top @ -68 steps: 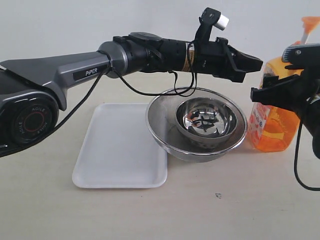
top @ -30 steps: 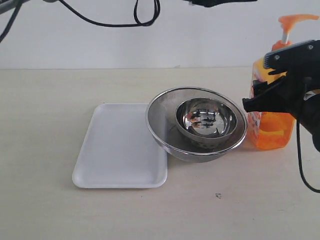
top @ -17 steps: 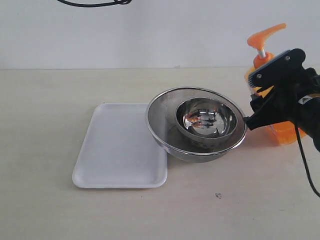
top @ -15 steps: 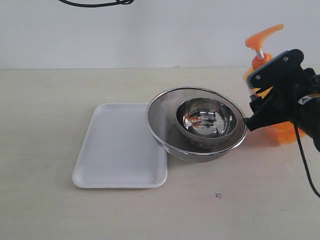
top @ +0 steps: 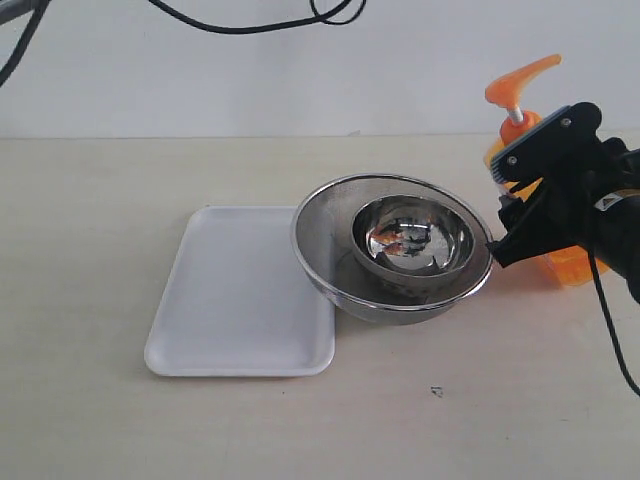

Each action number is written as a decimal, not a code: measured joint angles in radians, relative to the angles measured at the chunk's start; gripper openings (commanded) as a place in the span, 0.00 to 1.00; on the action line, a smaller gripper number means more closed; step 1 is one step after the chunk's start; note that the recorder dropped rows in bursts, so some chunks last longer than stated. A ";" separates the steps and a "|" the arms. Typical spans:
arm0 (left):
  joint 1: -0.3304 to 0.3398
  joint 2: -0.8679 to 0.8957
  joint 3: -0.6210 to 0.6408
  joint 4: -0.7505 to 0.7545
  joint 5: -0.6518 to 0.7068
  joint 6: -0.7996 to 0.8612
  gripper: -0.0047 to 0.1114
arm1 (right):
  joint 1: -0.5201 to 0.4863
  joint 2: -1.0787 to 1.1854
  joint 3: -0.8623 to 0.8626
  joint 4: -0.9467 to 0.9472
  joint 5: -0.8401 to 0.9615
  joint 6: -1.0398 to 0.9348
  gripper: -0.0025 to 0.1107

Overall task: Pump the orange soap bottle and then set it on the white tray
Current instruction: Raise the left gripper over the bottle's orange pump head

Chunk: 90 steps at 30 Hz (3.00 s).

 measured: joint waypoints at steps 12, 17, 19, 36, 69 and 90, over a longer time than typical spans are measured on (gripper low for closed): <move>-0.121 0.002 0.060 0.001 0.602 0.337 0.08 | 0.000 0.000 0.000 -0.002 0.006 -0.008 0.02; -0.142 0.002 0.148 0.001 0.784 0.547 0.08 | 0.000 0.000 0.000 -0.002 0.007 -0.008 0.02; -0.156 0.002 0.188 0.001 0.829 0.605 0.08 | 0.000 0.000 0.000 -0.002 0.009 -0.012 0.02; -0.311 -0.100 0.357 -0.537 1.439 1.267 0.08 | 0.000 0.000 0.000 -0.002 0.013 -0.027 0.02; -0.155 -0.218 0.355 -2.550 1.197 3.107 0.08 | 0.000 0.000 0.000 -0.002 0.015 -0.027 0.02; -0.155 -0.162 0.355 -2.906 1.199 3.412 0.08 | 0.000 0.000 0.000 -0.002 0.017 -0.025 0.02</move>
